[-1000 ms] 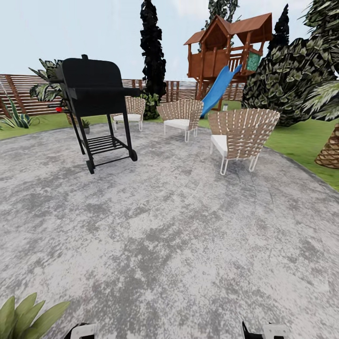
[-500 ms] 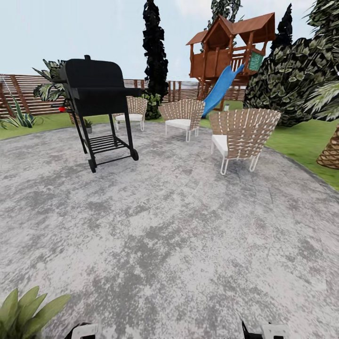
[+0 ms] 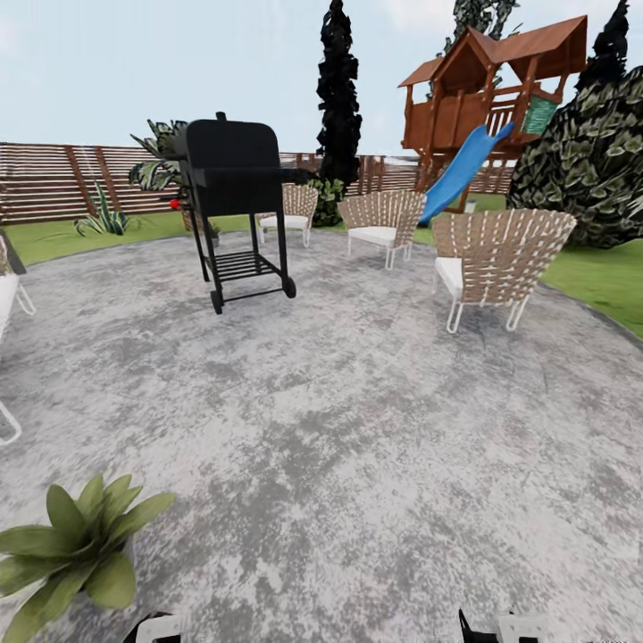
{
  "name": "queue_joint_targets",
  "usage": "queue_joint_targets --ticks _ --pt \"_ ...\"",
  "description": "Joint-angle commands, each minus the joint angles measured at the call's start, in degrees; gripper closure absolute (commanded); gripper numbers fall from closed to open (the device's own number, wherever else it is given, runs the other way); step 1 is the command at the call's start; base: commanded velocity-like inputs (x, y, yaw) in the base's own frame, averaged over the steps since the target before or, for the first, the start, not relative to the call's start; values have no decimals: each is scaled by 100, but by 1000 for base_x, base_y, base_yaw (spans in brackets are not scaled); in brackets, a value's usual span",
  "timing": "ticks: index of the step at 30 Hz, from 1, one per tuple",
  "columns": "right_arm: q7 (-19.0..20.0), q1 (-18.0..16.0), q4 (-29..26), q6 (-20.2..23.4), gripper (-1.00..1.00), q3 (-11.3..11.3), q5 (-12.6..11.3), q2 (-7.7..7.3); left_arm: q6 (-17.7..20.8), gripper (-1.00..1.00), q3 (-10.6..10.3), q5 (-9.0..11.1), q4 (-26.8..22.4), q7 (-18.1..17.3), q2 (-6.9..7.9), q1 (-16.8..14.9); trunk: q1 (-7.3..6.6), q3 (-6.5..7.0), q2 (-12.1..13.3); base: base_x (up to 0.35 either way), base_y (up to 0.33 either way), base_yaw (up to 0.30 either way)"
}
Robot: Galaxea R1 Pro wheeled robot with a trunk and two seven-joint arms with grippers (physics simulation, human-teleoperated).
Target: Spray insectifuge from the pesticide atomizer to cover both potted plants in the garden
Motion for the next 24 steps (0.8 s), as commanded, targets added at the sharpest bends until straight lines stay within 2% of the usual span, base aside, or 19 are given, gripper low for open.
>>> queue_joint_targets --ticks 1,7,12,24 --pt "5 -1 3 -17 -100 -39 37 0 -19 100 12 -24 7 21 -2 -5 -5 -4 -2 -333 -7 275" --pt "-2 -1 3 -17 -100 -39 37 0 -19 100 12 -14 7 21 1 -5 -5 -4 -2 -324 82 247" --pt "-2 -1 -5 -17 -100 -47 37 -13 -19 100 12 0 10 21 1 -5 -5 -4 -2 -253 220 37" --pt "-2 -1 -6 -19 -100 -48 37 -25 -19 100 12 6 15 21 1 -5 -5 -4 -2 -30 300 1"
